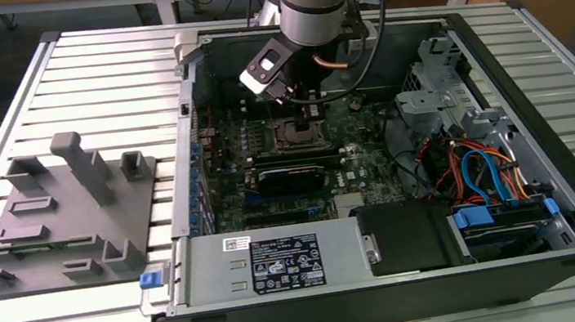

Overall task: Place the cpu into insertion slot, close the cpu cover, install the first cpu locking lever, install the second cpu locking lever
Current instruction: 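Install the first cpu locking lever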

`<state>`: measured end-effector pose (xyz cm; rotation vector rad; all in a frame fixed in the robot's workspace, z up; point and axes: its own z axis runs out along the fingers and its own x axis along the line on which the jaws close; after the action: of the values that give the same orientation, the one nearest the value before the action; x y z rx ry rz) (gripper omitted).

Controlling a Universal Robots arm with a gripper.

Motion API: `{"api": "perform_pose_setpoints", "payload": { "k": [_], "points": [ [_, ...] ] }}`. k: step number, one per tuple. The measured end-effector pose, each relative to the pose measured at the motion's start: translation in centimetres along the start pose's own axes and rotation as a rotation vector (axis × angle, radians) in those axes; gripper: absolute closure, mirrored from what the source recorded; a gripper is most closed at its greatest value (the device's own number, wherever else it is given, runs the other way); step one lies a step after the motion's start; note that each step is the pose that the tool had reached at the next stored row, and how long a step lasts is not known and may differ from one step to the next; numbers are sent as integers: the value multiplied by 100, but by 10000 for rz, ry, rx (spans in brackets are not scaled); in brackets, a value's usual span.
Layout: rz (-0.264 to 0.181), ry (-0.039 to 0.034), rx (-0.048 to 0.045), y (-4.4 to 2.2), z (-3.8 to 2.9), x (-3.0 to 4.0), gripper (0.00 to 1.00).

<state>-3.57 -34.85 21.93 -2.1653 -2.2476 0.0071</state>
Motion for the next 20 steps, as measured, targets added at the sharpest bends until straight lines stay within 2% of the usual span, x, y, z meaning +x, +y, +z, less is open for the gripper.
{"api": "perform_pose_setpoints", "payload": {
  "k": [20],
  "points": [
    [0,3,-1,-2,-123,2,89]
  ]
}}
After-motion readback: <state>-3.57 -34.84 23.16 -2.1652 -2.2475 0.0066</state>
